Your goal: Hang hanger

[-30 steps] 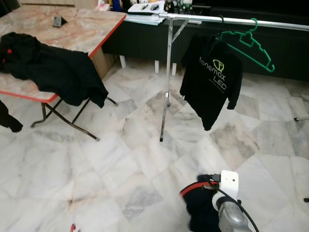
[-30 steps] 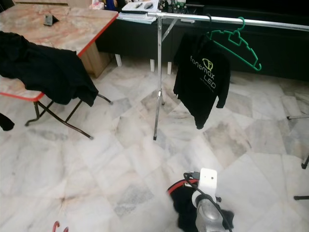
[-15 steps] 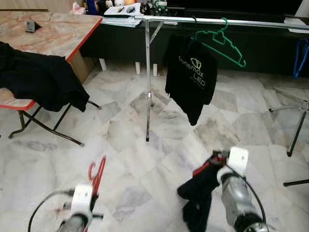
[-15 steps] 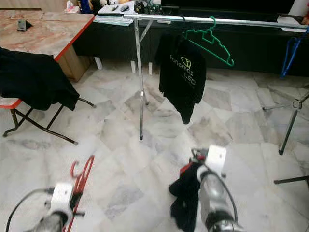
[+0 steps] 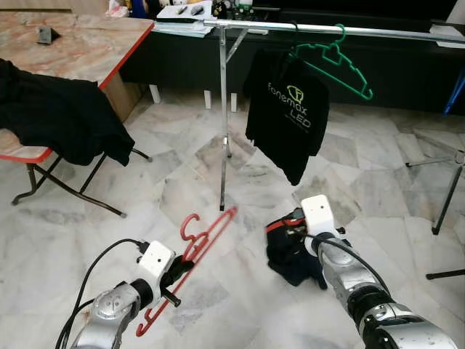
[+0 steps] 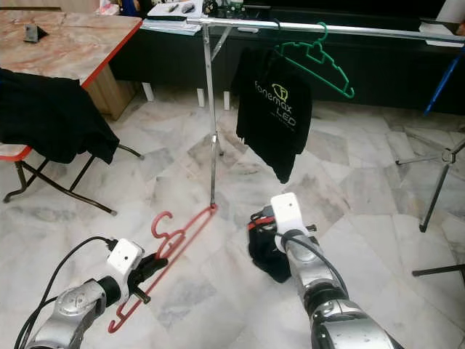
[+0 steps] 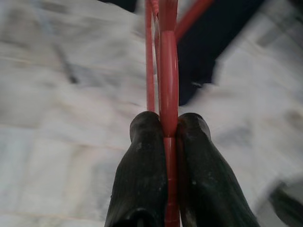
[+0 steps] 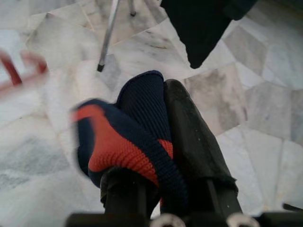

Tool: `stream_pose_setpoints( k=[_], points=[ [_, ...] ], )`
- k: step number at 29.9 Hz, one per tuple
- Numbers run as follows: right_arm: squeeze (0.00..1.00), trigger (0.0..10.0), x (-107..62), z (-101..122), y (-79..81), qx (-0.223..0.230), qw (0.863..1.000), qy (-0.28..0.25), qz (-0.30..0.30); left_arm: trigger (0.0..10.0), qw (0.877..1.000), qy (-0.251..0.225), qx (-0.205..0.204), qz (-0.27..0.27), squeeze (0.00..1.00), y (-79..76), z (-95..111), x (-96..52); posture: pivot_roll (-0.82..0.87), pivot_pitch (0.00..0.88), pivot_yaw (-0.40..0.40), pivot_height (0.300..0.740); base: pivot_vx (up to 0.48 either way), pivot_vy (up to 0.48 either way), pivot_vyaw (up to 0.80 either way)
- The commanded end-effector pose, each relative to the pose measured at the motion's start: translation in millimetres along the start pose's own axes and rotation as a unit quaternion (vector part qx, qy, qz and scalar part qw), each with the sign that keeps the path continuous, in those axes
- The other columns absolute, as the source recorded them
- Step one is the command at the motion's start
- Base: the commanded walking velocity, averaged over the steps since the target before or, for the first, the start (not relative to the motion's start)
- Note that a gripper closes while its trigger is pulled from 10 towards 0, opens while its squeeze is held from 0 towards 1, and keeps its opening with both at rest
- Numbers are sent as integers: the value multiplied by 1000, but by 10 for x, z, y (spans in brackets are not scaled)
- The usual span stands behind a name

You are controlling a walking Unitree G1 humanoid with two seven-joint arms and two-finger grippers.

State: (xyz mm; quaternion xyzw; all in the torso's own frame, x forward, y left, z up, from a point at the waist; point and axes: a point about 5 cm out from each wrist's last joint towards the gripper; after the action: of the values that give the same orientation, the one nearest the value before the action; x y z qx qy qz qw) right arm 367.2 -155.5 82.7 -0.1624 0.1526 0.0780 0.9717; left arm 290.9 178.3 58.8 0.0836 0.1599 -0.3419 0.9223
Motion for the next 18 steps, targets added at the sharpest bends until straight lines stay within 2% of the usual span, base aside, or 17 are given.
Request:
stream_pose_setpoints(
  k=[1,6,8,11,15,18],
  points=[
    [0,10000,36,146,-43,-2,1000,-10,-16,10000,997,24,13,-78,0,-139,49,4,48,158,-15,740,0,0,0],
    [0,10000,55,216,-39,2,1000,-12,-25,10000,991,39,28,-124,0,-214,123,-5,52,146,-14,740,0,0,0],
    [0,10000,59,229,-37,2,1000,-11,-25,10000,990,43,28,-132,0,-231,144,-14,52,146,-14,740,0,0,0],
    [0,10000,76,295,10,1,1000,-16,-21,10000,984,47,24,-172,0,-308,256,-28,51,132,-10,740,0,0,0],
    [0,10000,80,304,22,2,1000,-15,-22,10000,981,54,27,-184,0,-352,306,-32,55,127,-11,740,0,0,0],
    [0,10000,86,331,47,4,1000,-17,-20,10000,981,40,32,-186,0,-415,362,16,55,120,-12,740,0,0,0]
  ],
)
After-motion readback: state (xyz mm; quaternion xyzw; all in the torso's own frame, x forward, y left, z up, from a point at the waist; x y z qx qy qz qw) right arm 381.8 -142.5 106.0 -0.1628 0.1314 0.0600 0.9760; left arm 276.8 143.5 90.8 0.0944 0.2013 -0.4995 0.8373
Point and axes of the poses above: a point about 5 cm out from each wrist's last joint towards the gripper, its own x axis pointing out of the wrist towards the gripper, its own z axis along the axis of the wrist's last joint, y = z × x, and after that the axes turned 4 degrees about -x, right-handed
